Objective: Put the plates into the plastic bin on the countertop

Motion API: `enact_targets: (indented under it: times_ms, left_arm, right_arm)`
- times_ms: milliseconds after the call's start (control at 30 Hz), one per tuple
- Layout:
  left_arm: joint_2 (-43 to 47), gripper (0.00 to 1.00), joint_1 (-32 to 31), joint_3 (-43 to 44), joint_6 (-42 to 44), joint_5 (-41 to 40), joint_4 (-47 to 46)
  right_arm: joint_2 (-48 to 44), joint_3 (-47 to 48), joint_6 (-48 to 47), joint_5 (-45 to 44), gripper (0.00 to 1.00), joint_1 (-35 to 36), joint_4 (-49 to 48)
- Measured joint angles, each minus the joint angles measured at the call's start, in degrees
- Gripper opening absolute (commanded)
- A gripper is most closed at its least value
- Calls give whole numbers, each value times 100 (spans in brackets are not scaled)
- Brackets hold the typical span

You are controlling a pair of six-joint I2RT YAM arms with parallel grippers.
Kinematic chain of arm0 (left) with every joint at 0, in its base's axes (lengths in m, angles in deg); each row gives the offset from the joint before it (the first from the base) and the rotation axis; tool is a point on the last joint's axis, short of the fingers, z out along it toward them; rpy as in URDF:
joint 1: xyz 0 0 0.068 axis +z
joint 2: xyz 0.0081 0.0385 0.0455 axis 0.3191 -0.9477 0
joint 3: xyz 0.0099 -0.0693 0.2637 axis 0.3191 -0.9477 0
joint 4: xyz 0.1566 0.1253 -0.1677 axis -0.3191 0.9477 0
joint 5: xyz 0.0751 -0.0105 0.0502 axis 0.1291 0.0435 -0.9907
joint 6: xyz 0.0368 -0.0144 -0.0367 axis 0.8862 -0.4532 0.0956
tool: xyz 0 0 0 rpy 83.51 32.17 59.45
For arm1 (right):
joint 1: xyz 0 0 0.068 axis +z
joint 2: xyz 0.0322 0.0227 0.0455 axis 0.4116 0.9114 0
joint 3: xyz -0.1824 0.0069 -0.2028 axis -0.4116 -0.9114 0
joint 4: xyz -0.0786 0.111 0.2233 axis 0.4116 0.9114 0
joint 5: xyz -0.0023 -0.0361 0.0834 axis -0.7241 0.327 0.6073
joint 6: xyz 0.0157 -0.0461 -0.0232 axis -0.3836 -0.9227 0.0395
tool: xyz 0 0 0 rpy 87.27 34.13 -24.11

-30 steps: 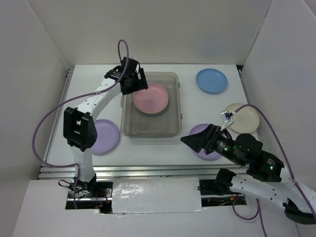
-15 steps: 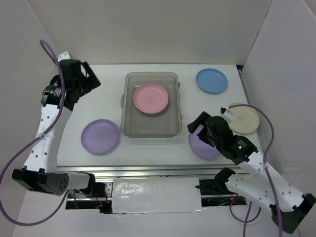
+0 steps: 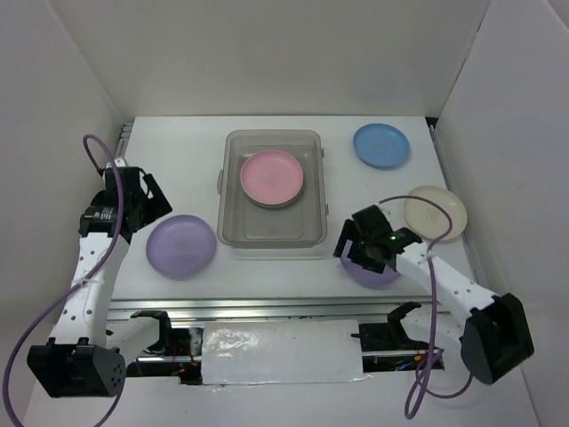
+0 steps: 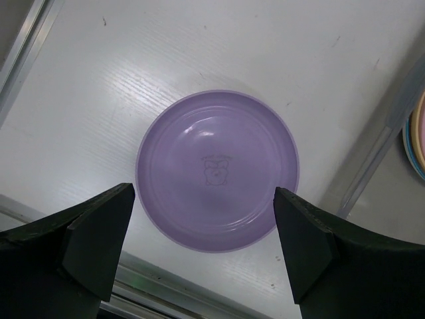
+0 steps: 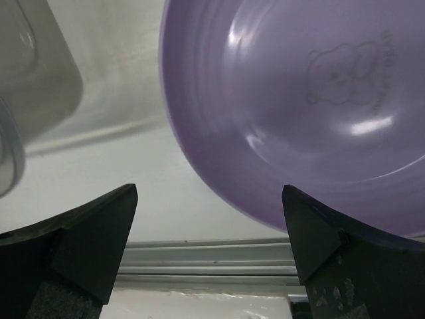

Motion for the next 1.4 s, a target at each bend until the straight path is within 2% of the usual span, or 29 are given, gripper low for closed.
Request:
enact_targets:
  times_ms: [133,233,400,433,500,533,633,700,767,800,867,900,933,1033,1233,1400]
  left_arm:
    - [4,99,52,-133,103,46,-90]
    - [63,99,35,-203,125,72,-203]
    - [118,99,-55,-236,142,76,-278]
    - [118,99,-72,-240,146,81,-282]
    - [118,99,-85,-240,175,87,-284]
    - [118,99,-109,-240,214,87,-286]
    - [120,99,-216,-243,254,96,-289]
    - [120,99,-267,-243,260,111,-289]
    - [120,99,-299,-243,262,116,-289]
    - [120,99,-310,-243,264,116,-289]
    - [120,99,-330,-243,267,114,-289]
    - [120,99,-332,-243,269,116,-289]
    - [120,99,-334,-243,269,116,-289]
    - [120,99,-337,-243,269,114,-289]
    - [153,99,-363,-243,271,109,-289]
    - [162,99,-404,-245,269,107,-289]
  right_arm:
    - [702,170,81,-367,98,863,4]
    - [1213,321,208,-662,96,1246,7]
    - [1766,442,365,-1036,81,1552,7]
    - [1808,444,396,-1091,76,1598,11]
    - [1836,444,444,-1209,74,1694,9]
    - [1836,444,476,-1259,68,1751,7]
    - [1838,444,546,-1401,59,1932,-11]
    - [1838,442,577,-1462,57,2035,-37]
    - [1849,435,616,-1541,49,2149,-66]
    - [1856,422,638,-1574,41,2203,-87]
    - [1875,369,662,-1650,34,2308,-146]
    - [1891,348,688,-1676,26,2365,-177]
    - [1902,326,678,-1718,23,2417,-229]
    - [1906,319,667,-1873,1,2507,-348]
    - [1832,382,1012,-2376,0,2903,-37]
    - [1373,479,1447,-2566,0,3202,605]
